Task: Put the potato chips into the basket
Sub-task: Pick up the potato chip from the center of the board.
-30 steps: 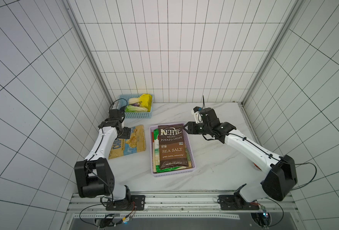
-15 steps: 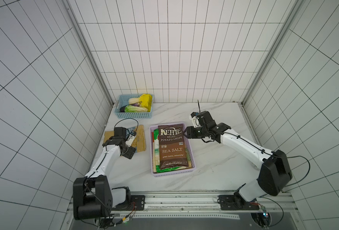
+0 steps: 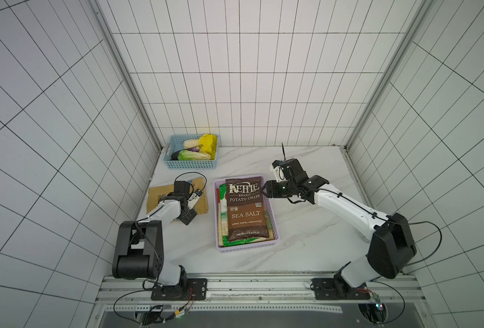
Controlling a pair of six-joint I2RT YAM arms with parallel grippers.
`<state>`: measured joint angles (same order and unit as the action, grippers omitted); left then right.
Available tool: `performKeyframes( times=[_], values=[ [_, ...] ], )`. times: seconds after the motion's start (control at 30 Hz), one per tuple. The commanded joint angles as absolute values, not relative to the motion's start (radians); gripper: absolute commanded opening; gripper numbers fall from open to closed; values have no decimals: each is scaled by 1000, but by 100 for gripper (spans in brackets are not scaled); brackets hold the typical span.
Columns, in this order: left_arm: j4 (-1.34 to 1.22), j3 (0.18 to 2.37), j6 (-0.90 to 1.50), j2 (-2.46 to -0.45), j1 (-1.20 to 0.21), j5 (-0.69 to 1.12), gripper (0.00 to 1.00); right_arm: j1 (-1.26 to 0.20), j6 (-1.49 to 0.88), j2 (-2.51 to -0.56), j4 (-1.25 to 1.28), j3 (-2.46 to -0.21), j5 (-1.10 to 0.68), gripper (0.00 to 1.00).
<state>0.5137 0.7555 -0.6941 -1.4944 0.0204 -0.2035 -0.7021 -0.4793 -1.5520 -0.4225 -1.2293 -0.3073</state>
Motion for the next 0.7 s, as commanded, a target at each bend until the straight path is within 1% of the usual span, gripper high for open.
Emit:
performKeyframes(
  times=[0.0, 0.1, 0.17, 0.2, 0.3, 0.37, 0.4, 0.53, 0.67],
  values=[
    [418, 718, -736, -1552, 21, -259, 65, -703, -488, -1541, -404, -1234, -321, 51],
    [413, 732, -717, -1561, 20, -263, 49, -704, -492, -1543, -400, -1234, -327, 51],
    [424, 742, -706, -1546, 20, -261, 34, -703, -494, -1540, -401, -1230, -326, 51],
    [434, 745, -702, -1536, 19, -257, 28, -703, -494, -1538, -399, -1230, -327, 51],
    [479, 757, -687, -1487, 19, -228, 14, -704, -494, -1538, -397, -1223, -328, 51],
    [509, 767, -676, -1462, 19, -210, 1, -704, -497, -1538, -398, -1222, -333, 51],
    [522, 775, -671, -1453, 19, -207, 0, -705, -499, -1539, -395, -1222, -335, 51],
    [625, 844, -628, -1425, 19, -175, 0, -711, -505, -1543, -384, -1229, -355, 51],
    [804, 956, -587, -1358, 20, -72, 0, -738, -485, -1553, -384, -1258, -395, 52]
  ],
)
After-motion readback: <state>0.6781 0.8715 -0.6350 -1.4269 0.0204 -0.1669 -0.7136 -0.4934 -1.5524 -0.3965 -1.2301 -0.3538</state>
